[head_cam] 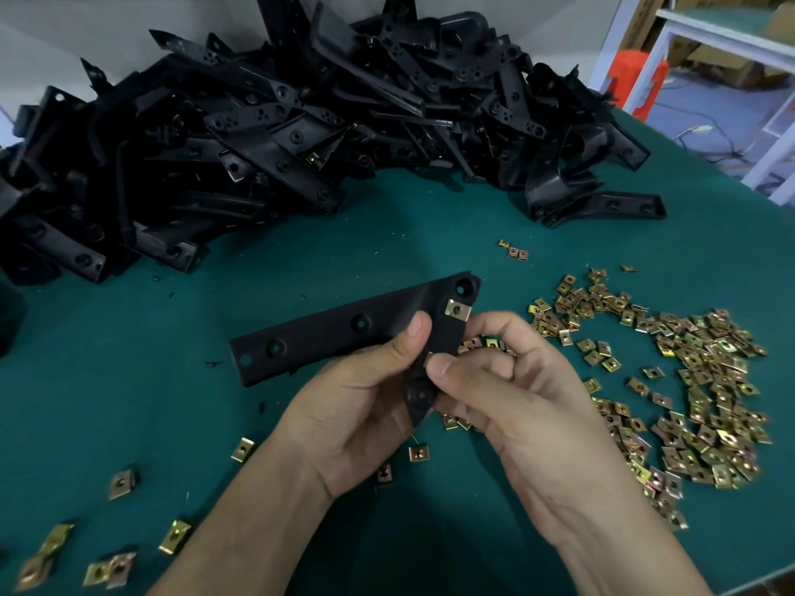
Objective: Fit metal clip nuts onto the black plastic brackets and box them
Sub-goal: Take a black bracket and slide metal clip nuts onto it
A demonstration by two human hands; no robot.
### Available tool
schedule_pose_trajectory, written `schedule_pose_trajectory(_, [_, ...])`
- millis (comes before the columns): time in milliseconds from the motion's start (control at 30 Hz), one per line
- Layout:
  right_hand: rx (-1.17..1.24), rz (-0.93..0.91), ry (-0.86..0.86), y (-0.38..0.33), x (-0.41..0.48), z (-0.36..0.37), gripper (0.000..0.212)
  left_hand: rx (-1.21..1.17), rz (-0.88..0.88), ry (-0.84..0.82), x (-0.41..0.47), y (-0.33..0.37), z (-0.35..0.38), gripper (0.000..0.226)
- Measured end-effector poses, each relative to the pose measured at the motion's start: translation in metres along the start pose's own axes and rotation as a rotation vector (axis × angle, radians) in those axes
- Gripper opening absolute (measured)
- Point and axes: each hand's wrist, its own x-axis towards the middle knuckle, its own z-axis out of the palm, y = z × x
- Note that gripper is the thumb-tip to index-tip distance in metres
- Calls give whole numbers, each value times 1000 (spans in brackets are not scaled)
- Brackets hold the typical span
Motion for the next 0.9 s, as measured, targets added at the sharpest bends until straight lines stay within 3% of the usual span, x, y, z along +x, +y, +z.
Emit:
schedule_pose_trajectory(133, [-37, -29, 10, 4, -2, 3, 28, 110, 11, 18, -2, 3, -2, 49])
schedule_pose_trajectory(267, [-89, -79, 79, 4, -6, -1, 35, 84, 163, 153, 2, 8, -4, 56])
schedule_pose_trajectory(400, [-80, -124, 201, -5, -12, -14, 37, 6, 298, 255, 3, 14, -6, 27])
schedule_pose_trajectory(567, [-141, -218, 285, -13, -22, -28, 41, 103, 367, 252, 3, 0, 4, 24])
schedule_pose_trajectory(733, [-156, -267, 352, -27, -50, -52, 35, 182, 355, 293, 7, -17, 41, 37])
schedule_pose_trajectory(900, [24, -321, 524, -48, -88, -96, 37, 297, 269, 185, 21, -31, 94, 37])
